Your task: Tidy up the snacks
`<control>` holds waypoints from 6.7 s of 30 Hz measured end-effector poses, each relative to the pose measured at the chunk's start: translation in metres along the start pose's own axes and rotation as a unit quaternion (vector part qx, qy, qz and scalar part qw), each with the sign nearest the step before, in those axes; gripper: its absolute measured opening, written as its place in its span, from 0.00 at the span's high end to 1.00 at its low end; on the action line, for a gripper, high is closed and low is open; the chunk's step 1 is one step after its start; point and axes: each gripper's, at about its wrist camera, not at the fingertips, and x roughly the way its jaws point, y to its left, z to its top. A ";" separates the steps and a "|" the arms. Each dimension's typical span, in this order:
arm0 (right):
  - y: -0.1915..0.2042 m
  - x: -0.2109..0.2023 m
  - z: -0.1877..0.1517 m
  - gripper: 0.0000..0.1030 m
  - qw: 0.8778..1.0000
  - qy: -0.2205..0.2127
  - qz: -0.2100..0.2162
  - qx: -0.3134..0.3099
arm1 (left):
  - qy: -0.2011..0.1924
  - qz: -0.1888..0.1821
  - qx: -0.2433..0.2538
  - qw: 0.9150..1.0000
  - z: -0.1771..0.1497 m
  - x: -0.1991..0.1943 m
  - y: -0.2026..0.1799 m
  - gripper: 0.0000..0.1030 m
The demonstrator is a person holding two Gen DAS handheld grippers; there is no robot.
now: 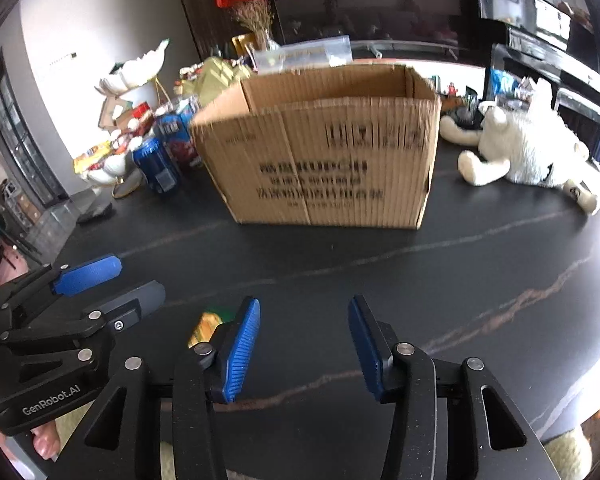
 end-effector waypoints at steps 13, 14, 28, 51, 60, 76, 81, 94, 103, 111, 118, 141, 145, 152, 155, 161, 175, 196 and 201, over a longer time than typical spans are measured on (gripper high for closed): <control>-0.009 0.034 -0.033 0.54 0.998 0.063 -0.005 -0.002 | 0.068 -0.012 -0.004 0.998 -0.030 0.043 -0.003 0.43; -0.009 0.036 -0.034 0.54 0.998 0.066 -0.005 -0.003 | 0.074 -0.015 -0.005 0.997 -0.032 0.047 -0.003 0.43; -0.007 0.048 -0.038 0.54 0.997 0.077 -0.024 -0.017 | 0.111 -0.010 -0.010 0.994 -0.043 0.080 -0.002 0.44; -0.004 0.045 -0.033 0.54 0.997 0.073 -0.023 -0.017 | 0.073 -0.022 -0.027 0.997 -0.032 0.057 0.003 0.57; -0.001 0.026 -0.012 0.54 0.999 0.044 -0.019 -0.015 | 0.032 -0.029 -0.027 0.999 -0.009 0.029 0.003 0.57; -0.002 -0.020 0.048 0.54 0.999 -0.031 -0.038 -0.021 | -0.045 -0.027 -0.009 0.999 0.052 -0.019 0.000 0.57; -0.002 -0.029 0.067 0.54 0.998 -0.046 -0.046 -0.026 | -0.062 -0.025 -0.006 0.998 0.074 -0.030 -0.001 0.57; -0.005 -0.042 0.118 0.54 0.995 -0.070 -0.068 -0.034 | -0.081 -0.021 -0.002 0.996 0.128 -0.039 0.001 0.57; -0.006 -0.039 0.147 0.47 0.992 -0.075 -0.087 -0.044 | -0.068 -0.017 0.001 0.998 0.166 -0.022 0.002 0.57; -0.013 -0.021 0.171 0.45 0.992 -0.067 -0.092 -0.046 | -0.048 -0.015 0.002 0.999 0.195 0.005 0.004 0.57; -0.023 0.002 0.185 0.45 0.993 -0.054 -0.099 -0.039 | -0.038 0.012 0.010 0.999 0.210 0.030 0.004 0.49; -0.019 -0.042 0.149 0.25 0.992 -0.093 -0.088 -0.025 | -0.130 0.096 -0.004 0.987 0.143 -0.052 0.010 0.08; -0.013 -0.062 0.137 0.23 0.989 -0.111 -0.093 -0.030 | -0.158 0.093 -0.005 0.983 0.126 -0.073 0.007 0.05; 0.003 -0.100 0.110 0.17 0.981 -0.154 -0.111 -0.046 | -0.195 0.094 -0.010 0.976 0.094 -0.107 0.006 0.00; 0.010 -0.113 0.096 0.15 0.978 -0.168 -0.110 -0.053 | -0.207 0.098 -0.015 0.973 0.077 -0.121 0.005 0.00; 0.018 -0.131 0.073 0.14 0.978 -0.181 -0.088 -0.054 | -0.206 0.091 -0.012 0.974 0.053 -0.135 -0.001 0.00; 0.019 -0.150 0.033 0.13 0.977 -0.186 -0.090 -0.055 | -0.230 0.104 -0.018 0.968 0.019 -0.160 -0.014 0.00; 0.022 -0.158 0.016 0.13 0.976 -0.192 -0.088 -0.058 | -0.235 0.111 -0.017 0.965 0.004 -0.169 -0.020 0.00; 0.022 -0.159 0.016 0.13 0.976 -0.192 -0.089 -0.058 | -0.233 0.111 -0.018 0.966 0.003 -0.170 -0.020 0.00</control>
